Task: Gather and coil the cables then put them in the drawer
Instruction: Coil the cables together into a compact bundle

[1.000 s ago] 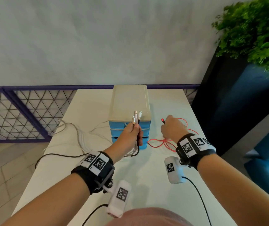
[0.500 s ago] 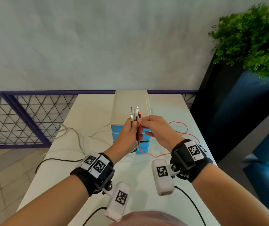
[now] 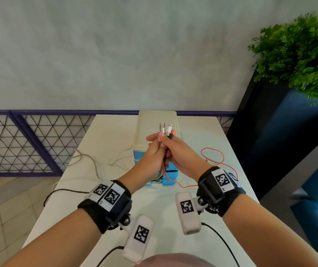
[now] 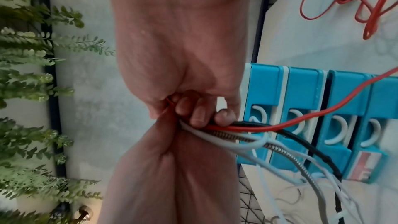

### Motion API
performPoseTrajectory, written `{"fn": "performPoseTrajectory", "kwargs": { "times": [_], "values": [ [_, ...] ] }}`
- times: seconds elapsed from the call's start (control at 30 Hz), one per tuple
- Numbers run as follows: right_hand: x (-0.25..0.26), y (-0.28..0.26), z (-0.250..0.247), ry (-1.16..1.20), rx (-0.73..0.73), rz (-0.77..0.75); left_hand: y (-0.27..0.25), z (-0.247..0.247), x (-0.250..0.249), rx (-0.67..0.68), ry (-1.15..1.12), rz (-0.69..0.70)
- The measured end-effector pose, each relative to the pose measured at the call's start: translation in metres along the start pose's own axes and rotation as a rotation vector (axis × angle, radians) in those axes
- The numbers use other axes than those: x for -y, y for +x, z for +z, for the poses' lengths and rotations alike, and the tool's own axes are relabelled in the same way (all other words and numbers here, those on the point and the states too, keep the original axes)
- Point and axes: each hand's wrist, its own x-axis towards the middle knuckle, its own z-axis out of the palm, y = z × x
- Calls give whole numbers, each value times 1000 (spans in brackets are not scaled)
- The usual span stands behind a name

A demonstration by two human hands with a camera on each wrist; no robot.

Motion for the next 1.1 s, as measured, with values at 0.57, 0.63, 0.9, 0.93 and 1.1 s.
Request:
{"fn": "performPoseTrajectory", "kwargs": {
  "times": [0.57, 0.63, 0.9, 0.93, 1.1],
  "values": [
    [33, 6, -3, 413, 61, -130, -3, -20, -7, 475, 106, -21],
    [40, 11, -3, 488, -58, -181, -4, -20, 0, 490, 310, 22],
    [51, 17, -14, 532, -287, -220, -1, -43, 73, 379, 564, -100],
    [56, 17, -18, 560, -307, -232, -4, -52, 83, 386, 630, -108],
    [82, 9, -48, 617, -377, -284, -16, -104, 131, 348, 884, -261]
  ]
}}
